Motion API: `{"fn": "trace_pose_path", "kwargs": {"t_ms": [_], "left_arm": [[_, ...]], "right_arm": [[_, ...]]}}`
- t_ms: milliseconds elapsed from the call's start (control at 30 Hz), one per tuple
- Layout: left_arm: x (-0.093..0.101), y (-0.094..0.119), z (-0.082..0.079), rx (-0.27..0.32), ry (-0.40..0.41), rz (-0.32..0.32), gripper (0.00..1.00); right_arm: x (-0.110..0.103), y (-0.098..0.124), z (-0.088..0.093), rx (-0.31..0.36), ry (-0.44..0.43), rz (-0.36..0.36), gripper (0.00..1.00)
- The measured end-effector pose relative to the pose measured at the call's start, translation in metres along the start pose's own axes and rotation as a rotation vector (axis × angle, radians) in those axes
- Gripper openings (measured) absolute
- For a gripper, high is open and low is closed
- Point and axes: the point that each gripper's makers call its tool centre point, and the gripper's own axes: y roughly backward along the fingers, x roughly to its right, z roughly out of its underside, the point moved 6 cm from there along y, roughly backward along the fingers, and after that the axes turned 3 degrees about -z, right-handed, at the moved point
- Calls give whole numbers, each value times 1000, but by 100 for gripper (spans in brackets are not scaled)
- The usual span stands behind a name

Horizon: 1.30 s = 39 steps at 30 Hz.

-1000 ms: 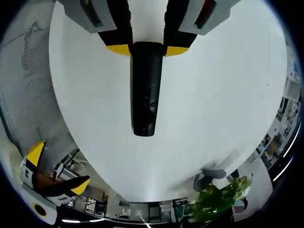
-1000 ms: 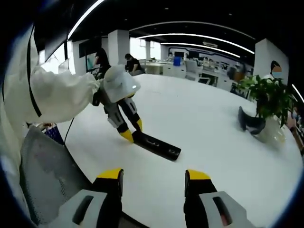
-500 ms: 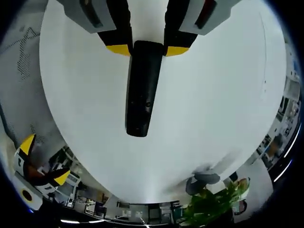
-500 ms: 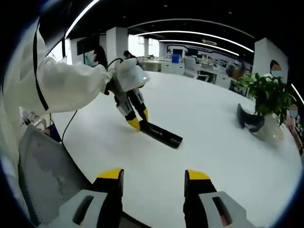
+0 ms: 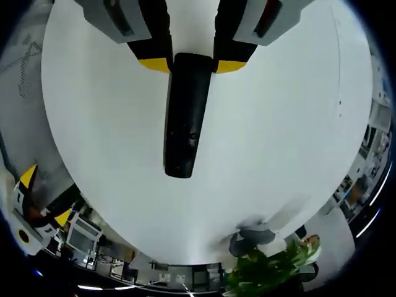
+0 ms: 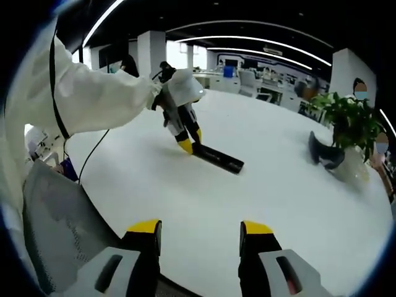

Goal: Press the specified remote control buttons in sequence, fully releasing each button before pressing the next.

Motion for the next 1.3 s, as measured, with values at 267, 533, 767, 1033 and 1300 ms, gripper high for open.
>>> {"fn": "trace_pose_path", "kwargs": {"t_ms": [267, 533, 767, 1033, 1300], "left_arm": [[-25, -2, -1, 11, 32, -16, 25], [-41, -3, -1, 16, 49, -20, 25], [-42, 0, 0, 6, 114, -136, 37], [-27, 9, 10, 60, 405, -309, 61], [33, 48, 13, 283, 599, -433, 78]], "right_arm": [[1, -2, 2, -23, -5, 0, 49], [2, -3, 4, -30, -16, 2, 49], [3, -2, 2, -20, -16, 1, 49], [5, 3, -2, 24, -23, 17, 50], [4, 5, -5, 51, -17, 21, 53]]}}
